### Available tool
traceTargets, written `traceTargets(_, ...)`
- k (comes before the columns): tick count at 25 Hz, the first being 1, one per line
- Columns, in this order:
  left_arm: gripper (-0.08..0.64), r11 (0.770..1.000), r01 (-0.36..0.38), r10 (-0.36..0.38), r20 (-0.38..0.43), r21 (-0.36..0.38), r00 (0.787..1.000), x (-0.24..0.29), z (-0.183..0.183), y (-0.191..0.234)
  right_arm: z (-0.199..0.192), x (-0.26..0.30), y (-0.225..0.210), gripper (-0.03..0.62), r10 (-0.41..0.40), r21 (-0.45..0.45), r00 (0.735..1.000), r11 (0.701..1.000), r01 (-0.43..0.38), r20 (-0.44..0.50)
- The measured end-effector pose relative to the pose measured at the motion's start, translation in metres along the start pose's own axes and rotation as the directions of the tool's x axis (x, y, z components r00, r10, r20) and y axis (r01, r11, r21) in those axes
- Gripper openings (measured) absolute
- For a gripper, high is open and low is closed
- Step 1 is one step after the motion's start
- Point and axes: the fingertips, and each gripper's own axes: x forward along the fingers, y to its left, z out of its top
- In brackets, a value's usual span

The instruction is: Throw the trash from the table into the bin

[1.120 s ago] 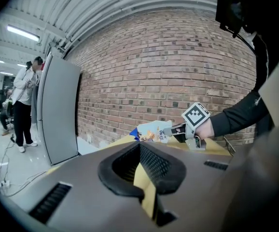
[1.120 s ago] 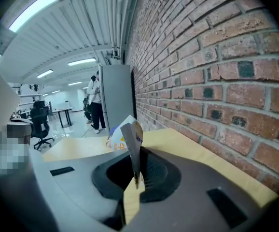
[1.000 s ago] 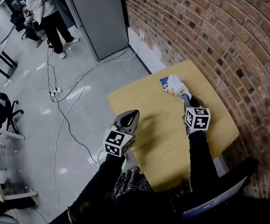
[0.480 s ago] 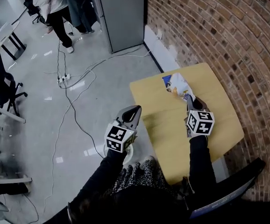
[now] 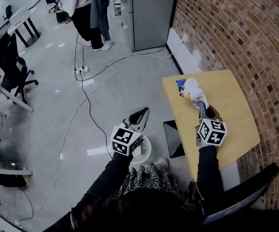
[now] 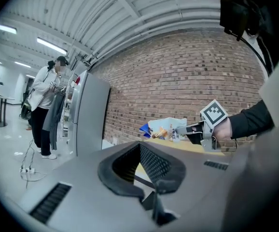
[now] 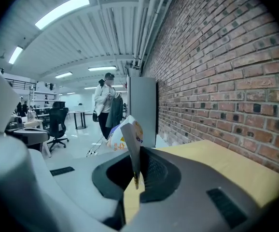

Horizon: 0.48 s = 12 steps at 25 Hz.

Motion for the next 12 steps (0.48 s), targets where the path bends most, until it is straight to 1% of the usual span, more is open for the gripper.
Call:
traceTargets(5,0.005,1.0,-0.022,0.022,0.011,0.001,1.0,-0.057,-0.005,0.024,-0.001,-0.016,0.062,0.014,0.024,-0.008,1.0,1.0,-0.023,0.016)
traceTargets(12,0.005,0.998,-0.069,0.069,0.015,-0.006,0.997,-0.118,-0.01,0.051,0.005,-0.023,0.147,0.014,0.1,-0.018,0.994,0.995,-0.099,0.043)
